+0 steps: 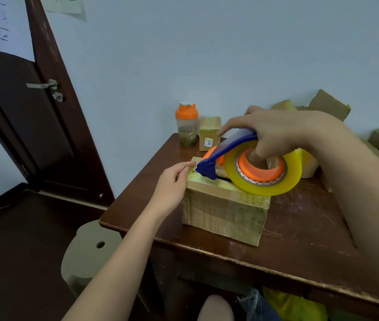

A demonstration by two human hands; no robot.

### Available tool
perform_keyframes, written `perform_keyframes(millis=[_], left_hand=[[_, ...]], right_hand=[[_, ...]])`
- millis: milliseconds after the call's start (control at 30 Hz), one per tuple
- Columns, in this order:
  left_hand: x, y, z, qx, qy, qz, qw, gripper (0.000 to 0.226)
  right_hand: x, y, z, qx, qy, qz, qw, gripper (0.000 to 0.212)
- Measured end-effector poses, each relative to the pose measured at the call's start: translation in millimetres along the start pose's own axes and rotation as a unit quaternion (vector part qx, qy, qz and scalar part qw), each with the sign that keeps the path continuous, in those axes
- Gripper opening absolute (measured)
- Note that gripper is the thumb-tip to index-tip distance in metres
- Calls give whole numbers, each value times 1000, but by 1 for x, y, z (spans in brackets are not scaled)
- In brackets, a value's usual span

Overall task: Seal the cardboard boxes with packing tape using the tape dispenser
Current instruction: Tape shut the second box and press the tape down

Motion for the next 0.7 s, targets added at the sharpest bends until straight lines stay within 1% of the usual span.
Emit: perform_keyframes(millis=[67, 133, 200, 267, 400, 600, 700], left_hand=[[3, -3, 1, -14, -12, 3, 1000, 36], [6, -4, -1, -39, -26, -36, 998, 35], [10, -2, -5, -51, -37, -95, 993, 34], [14, 0, -10, -53, -40, -122, 990, 34], [14, -2, -13, -55, -52, -123, 990, 29], [16, -6, -11, -81, -49, -105, 990, 29], [18, -7, -10, -94, -46, -103, 989, 31]], right_hand=[[4, -10, -5, -12, -4, 37, 999, 68], [10, -15, -10, -23, -17, 77, 997, 69], [17, -17, -11, -40, -64, 90, 993, 66], [19, -18, -11, -47, -114, 88, 989, 61], [18, -26, -18, -47, -153, 91, 983, 64], [20, -41, -36, -63, -167, 126, 976, 69], [20, -50, -44, -60, -173, 128, 975, 68]])
Point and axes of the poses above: each hand's wrist, its own z-axis towards the middle knuckle, its own x-axis out of the palm, y = z × x, the point moved 2 cm from there along z, towards the middle knuckle, and after that the axes turned 1 degree about -y, right-handed, at the moved point
